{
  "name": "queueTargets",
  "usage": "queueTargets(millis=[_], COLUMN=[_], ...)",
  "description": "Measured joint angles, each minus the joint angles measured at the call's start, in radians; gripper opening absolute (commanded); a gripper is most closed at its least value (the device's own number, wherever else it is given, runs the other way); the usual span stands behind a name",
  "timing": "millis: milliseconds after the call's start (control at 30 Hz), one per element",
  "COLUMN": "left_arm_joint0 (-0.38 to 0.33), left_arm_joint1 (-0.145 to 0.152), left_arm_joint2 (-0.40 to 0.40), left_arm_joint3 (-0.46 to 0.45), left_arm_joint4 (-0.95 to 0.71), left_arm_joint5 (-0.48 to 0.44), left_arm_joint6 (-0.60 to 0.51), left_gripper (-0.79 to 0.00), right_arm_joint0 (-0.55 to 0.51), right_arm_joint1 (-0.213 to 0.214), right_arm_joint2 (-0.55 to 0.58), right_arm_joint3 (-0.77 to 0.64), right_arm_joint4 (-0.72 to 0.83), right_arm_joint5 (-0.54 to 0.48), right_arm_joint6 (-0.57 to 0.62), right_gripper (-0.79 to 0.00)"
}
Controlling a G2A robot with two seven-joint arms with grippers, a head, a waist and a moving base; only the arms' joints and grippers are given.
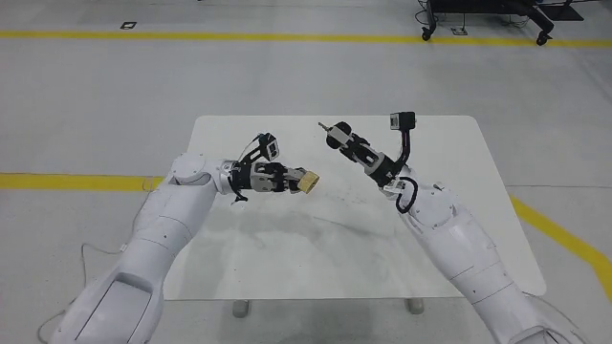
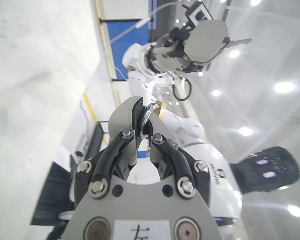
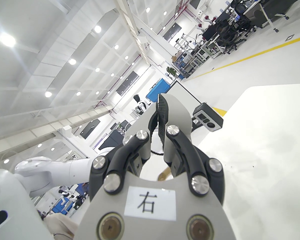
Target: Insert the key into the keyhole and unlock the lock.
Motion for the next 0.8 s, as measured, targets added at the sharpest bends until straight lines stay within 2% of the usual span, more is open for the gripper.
queueTargets(millis=[167,300,533,800], left_arm_joint0=[-0.07,-0.1,-0.114,-0.125], left_arm_joint1=[-0.041,-0.057,-0.061,-0.06], left_arm_joint2=[0.081,0.091,0.095,0.091], left_arm_joint3=[0.094,0.156,0.206,0.253], left_arm_joint4=[-0.001,-0.071,-0.184,-0.254], left_arm_joint5=[0.015,0.021,0.019,0.035], left_arm_joint6=[0.001,0.001,0.0,0.0], left_gripper=[-0.785,-0.785,-0.785,-0.785], right_arm_joint0=[0.069,0.09,0.109,0.121], right_arm_joint1=[-0.03,-0.042,-0.059,-0.067], right_arm_joint2=[-0.054,-0.068,-0.079,-0.094], right_arm_joint3=[0.087,0.124,0.163,0.165], right_arm_joint4=[0.063,0.078,0.092,0.099], right_arm_joint5=[-0.013,-0.018,-0.012,-0.035], right_arm_joint6=[-0.018,-0.011,-0.009,0.106], right_gripper=[-0.785,-0.785,-0.785,-0.785])
